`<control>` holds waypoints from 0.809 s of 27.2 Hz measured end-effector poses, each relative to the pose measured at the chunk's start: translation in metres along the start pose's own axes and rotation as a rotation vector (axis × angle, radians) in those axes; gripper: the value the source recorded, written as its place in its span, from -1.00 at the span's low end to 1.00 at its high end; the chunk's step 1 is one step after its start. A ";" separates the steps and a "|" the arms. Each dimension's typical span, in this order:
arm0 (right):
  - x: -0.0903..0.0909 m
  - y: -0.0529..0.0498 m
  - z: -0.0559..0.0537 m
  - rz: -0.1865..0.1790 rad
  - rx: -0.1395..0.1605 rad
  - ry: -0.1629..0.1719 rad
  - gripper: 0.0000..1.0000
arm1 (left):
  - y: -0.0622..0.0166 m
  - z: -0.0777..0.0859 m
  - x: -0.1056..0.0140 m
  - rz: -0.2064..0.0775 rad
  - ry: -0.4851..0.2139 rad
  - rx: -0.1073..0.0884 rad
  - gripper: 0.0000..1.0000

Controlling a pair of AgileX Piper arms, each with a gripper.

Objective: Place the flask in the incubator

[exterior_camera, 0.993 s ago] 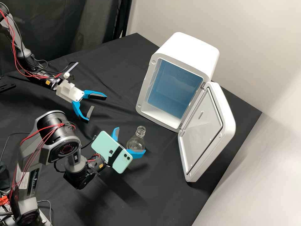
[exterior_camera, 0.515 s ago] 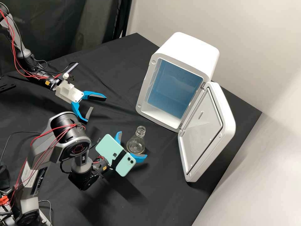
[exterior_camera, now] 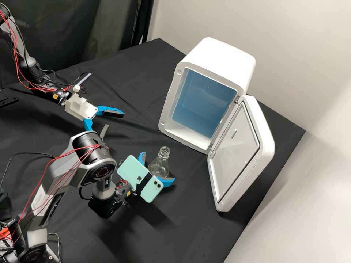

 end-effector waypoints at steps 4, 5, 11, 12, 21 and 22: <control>0.009 0.002 0.003 0.012 0.000 0.000 1.00 | 0.0000 0.000 0.000 0.000 0.000 0.000 1.00; 0.011 0.002 0.004 0.014 0.001 -0.001 1.00 | 0.0000 0.000 0.000 0.000 0.000 0.000 1.00; 0.016 0.004 0.006 0.026 0.003 -0.003 1.00 | 0.0000 0.000 0.000 0.000 0.000 0.000 1.00; 0.018 0.004 0.007 0.029 0.003 -0.002 1.00 | 0.0000 0.000 0.000 0.000 0.000 0.000 1.00; 0.027 0.009 0.012 0.050 0.004 -0.006 1.00 | 0.0000 0.000 0.000 0.000 0.000 0.000 1.00; 0.028 0.009 0.012 0.050 0.004 -0.005 1.00 | 0.0005 0.000 0.000 0.002 0.000 0.001 1.00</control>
